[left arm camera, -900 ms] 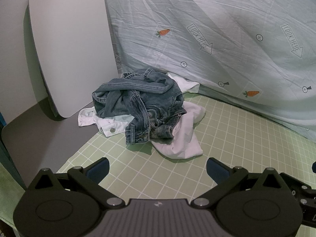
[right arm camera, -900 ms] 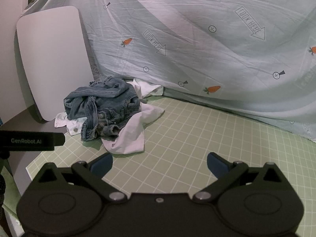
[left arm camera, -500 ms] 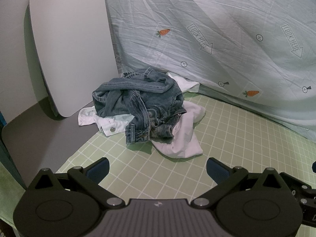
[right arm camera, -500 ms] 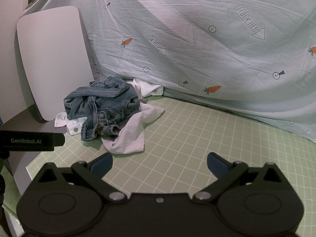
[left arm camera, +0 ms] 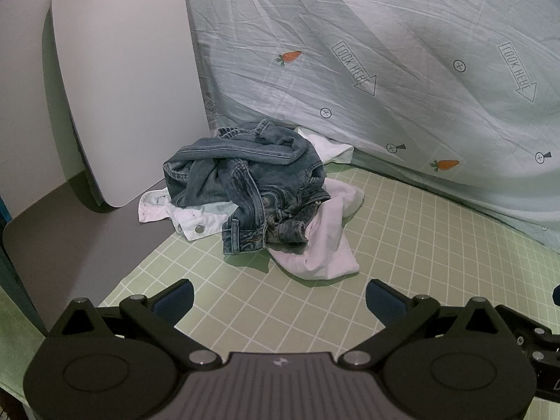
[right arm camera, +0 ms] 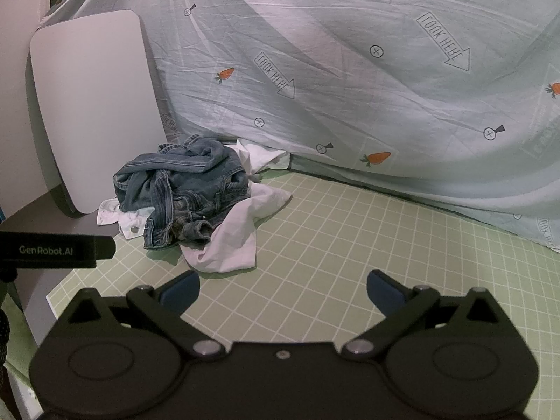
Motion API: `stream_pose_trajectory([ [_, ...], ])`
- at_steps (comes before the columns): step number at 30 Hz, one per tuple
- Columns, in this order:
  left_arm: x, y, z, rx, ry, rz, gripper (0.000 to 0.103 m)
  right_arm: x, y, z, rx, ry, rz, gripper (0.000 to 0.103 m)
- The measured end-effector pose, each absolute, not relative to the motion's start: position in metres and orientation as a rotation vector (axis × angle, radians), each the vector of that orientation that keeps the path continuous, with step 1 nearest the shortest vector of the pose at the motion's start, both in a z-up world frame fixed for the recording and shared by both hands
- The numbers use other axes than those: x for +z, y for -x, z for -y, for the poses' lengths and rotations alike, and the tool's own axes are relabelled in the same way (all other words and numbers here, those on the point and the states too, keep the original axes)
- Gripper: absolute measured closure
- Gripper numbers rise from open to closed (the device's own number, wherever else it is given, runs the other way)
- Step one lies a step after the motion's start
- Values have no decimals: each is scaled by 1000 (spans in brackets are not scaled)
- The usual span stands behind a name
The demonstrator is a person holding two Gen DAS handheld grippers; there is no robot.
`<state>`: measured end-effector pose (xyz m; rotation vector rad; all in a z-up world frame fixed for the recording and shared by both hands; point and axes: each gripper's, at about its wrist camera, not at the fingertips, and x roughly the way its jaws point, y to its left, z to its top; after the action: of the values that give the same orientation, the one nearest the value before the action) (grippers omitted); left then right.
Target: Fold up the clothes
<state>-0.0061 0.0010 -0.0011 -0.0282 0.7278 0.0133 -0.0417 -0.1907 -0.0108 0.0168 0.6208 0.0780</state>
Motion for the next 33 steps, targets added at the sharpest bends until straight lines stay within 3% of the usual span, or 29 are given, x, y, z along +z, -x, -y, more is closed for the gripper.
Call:
stream_pose_trajectory([
  [33,-5,3,-6,14,36,-751,0,-15,38,191,83,-25,-637,0],
])
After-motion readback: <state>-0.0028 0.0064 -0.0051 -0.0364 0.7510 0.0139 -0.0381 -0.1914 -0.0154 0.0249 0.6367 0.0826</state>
